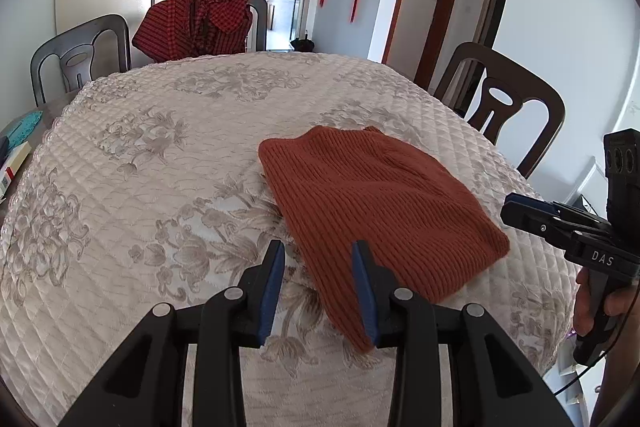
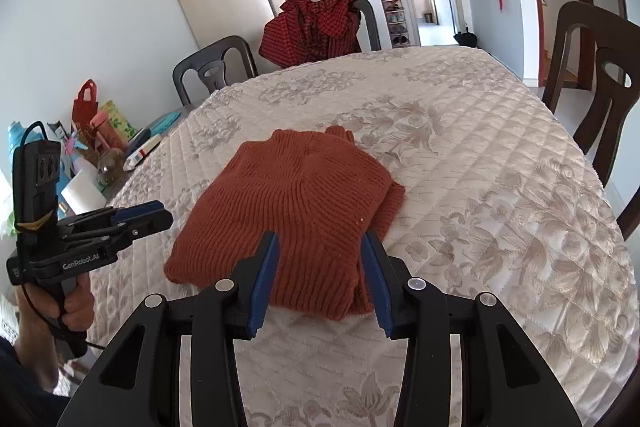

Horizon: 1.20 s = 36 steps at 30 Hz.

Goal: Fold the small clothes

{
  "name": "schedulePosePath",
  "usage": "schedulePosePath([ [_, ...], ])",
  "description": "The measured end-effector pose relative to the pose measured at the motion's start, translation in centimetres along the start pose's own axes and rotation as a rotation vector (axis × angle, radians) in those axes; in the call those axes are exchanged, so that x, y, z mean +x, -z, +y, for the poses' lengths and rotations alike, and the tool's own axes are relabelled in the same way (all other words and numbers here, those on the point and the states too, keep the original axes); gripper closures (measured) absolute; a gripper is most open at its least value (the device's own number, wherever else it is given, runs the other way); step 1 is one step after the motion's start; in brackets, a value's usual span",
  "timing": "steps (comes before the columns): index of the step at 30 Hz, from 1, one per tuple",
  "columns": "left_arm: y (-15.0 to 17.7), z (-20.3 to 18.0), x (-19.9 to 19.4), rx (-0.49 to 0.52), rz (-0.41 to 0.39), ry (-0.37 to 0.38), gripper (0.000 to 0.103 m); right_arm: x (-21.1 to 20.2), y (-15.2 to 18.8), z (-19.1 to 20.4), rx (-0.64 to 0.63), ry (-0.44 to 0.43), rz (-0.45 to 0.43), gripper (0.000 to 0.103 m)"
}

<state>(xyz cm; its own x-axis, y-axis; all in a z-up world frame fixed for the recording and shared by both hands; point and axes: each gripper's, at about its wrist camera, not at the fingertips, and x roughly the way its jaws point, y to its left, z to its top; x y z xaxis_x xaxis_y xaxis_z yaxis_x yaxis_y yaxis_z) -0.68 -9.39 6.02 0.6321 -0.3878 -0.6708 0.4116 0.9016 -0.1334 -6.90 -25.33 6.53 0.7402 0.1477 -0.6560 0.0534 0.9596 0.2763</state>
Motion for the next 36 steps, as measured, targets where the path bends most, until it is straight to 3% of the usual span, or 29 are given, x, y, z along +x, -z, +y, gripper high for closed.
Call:
schedulePosePath([
  [12,-1.2,0.4,2.4,-0.024,0.024,0.013,0.057,2.2,-1.2,-1.5,0.044,-0.004,0.035,0.059],
  [18,-1.4,1.6,3.4,-0.091,0.038,0.074,0.054,3.6,-1.6,-3.0,0.098,-0.031,0.06,0.059],
  [21,-1.2,2.3,4.1,-0.135,0.051,0.115,0.052,4.3,-1.9,-3.8,0.133,-0.06,0.077,0.047],
  [30,-0.4,3.6,5.7,-0.213,0.08,0.199,0.041,6.9,-2.5,-6.5,0.251,-0.156,0.128,0.047],
  [36,-0.4,3.8,6.2,-0.216,0.082,0.225,0.039,7.4,-2.7,-7.4,0.312,-0.244,0.135,0.047],
])
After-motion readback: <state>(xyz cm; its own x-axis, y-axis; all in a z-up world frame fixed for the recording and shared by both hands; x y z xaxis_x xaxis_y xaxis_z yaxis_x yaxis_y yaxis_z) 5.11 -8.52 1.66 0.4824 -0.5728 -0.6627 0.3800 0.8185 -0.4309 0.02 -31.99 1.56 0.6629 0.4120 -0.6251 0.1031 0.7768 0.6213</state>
